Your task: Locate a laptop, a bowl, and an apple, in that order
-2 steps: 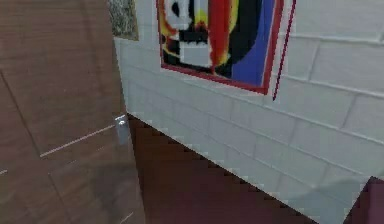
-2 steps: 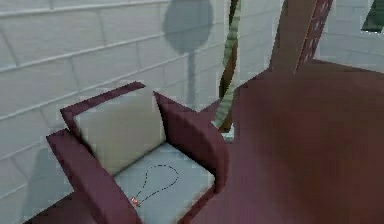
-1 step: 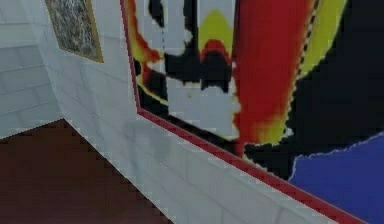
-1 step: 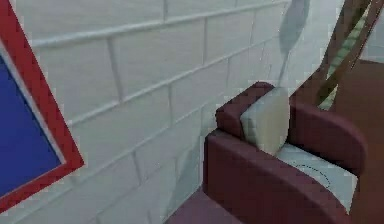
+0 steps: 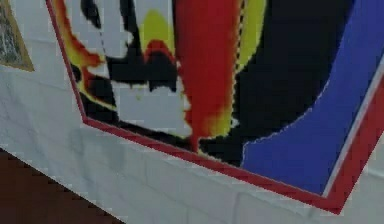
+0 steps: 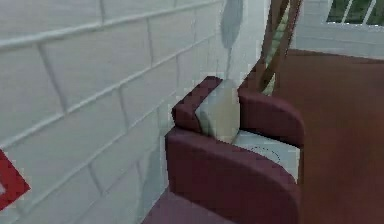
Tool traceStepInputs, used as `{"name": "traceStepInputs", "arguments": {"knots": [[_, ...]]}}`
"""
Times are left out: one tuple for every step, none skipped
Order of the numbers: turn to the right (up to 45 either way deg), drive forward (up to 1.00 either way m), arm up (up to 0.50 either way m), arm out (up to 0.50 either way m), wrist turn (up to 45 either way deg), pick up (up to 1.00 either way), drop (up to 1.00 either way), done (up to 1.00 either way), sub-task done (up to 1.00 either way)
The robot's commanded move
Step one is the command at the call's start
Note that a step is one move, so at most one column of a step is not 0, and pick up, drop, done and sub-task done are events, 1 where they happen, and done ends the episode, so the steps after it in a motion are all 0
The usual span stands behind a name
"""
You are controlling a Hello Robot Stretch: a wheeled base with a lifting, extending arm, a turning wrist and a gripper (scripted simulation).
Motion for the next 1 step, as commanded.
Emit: {"name": "traceStepInputs", "arguments": {"knots": [[0.0,0.20,0.00,0.00,0.0,0.00,0.00,0.00,0.00]]}}
